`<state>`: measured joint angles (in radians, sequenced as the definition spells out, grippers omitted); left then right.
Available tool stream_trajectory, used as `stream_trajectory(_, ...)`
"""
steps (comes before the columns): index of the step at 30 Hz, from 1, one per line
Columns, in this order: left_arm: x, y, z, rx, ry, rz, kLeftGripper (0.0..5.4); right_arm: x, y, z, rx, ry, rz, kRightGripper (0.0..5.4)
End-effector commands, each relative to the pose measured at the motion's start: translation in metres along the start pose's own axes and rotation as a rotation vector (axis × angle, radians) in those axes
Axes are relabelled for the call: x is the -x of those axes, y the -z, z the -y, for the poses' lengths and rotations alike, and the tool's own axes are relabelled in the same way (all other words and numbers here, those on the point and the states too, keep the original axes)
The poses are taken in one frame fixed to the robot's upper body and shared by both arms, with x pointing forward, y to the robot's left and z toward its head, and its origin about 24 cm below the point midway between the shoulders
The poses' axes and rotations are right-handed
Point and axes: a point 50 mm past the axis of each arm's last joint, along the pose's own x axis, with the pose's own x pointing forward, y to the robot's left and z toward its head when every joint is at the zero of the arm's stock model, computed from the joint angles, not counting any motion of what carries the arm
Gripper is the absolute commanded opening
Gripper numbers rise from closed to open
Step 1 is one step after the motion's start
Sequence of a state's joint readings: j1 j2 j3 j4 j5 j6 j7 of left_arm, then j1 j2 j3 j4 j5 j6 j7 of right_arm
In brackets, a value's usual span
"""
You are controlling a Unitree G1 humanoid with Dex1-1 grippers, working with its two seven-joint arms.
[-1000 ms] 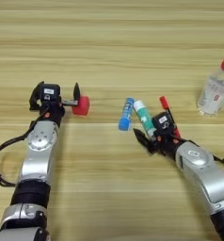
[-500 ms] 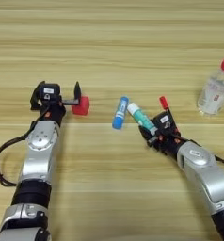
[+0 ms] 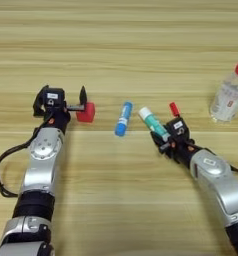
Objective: Move the objects on the table
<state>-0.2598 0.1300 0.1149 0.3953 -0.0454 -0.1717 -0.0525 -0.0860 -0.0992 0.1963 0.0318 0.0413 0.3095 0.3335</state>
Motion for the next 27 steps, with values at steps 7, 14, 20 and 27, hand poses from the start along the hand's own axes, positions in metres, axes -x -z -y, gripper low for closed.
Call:
stream_trajectory(7,-0.002,-0.004,0.002,0.0,0.007,0.015,5.4,0.004,-0.029,0.024,-0.034,0.157,0.162,1.65)
stream_trajectory(14,-0.002,-0.004,0.002,0.001,0.008,0.015,5.4,0.007,-0.023,0.051,-0.016,0.338,0.119,1.65)
stream_trajectory(20,-0.002,-0.004,0.002,0.001,0.009,0.015,5.4,0.007,-0.011,0.062,-0.005,0.413,0.033,1.65)
stream_trajectory(27,-0.001,-0.004,0.003,0.001,0.011,0.014,5.4,0.006,-0.003,0.064,-0.011,0.416,-0.029,1.65)
